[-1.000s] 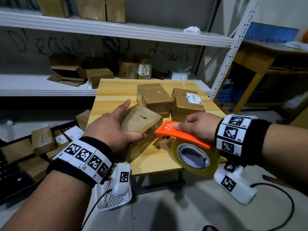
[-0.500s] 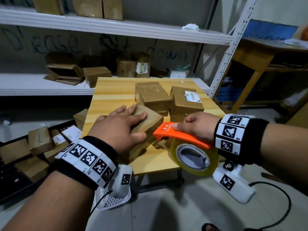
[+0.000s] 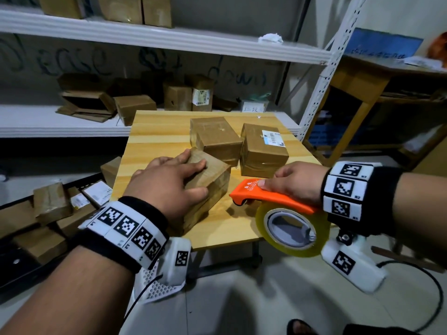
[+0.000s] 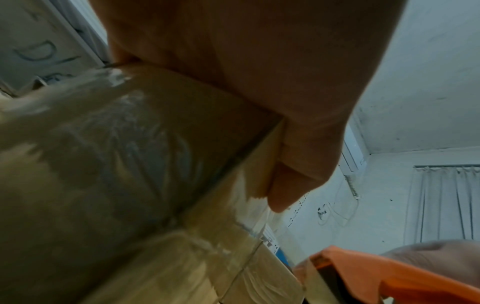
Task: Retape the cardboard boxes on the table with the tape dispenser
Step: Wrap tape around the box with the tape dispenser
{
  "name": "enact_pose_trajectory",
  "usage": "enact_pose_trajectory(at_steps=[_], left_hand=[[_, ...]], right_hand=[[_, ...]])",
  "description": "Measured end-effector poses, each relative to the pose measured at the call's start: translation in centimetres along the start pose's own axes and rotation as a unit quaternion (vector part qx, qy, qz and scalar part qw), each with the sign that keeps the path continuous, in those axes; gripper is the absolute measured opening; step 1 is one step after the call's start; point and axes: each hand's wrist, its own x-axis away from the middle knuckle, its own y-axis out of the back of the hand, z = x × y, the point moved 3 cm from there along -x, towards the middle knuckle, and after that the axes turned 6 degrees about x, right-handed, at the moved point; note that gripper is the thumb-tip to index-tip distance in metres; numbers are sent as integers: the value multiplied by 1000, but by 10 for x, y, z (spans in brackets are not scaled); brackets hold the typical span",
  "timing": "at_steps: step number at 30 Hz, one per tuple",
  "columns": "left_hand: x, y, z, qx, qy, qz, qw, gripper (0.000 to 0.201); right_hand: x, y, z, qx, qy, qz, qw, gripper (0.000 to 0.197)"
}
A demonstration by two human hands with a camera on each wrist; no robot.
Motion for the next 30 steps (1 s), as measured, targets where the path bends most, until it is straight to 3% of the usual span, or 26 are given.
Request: enact_pose_trajectory(at_steps=[6,9,12,15,18,21,24,26,30], left_hand=[[1,0,-1,-1,1,-2,1000,71],[0,-1,0,-2,-1,-5,1000,70],[0,-1,1,-3,-7,-7,1000,70],[-2,-2,3,-6,-9,-9,1000,70],[-2,-3,3,-8,-11,-12,1000,71],[-2,-3,3,-8,-12,-11,1000,71],[-2,-2,3,-9,-9,-10,1000,71],[-2,-3,2,-12,-6,-10,1000,71],[-1,-3,-1,-15,-1,-7,1000,70]], right_hand=[[-20,5,32,88,-14,27,996,45],[-35,5,38,46,-15,94,994,24],[-41,-12,28,51,1,189,981,24],[-34,-12,21,37,-16,205,978,23],[-25,25,20,53,-44,137,988,36],[-24,57,12,105,-44,-40,993,52],[-22,57,3,122,-30,-165,978,43],[-23,45,-5,111,-1,-198,974,35],[-24,4,-18,120,14,-157,980,42]])
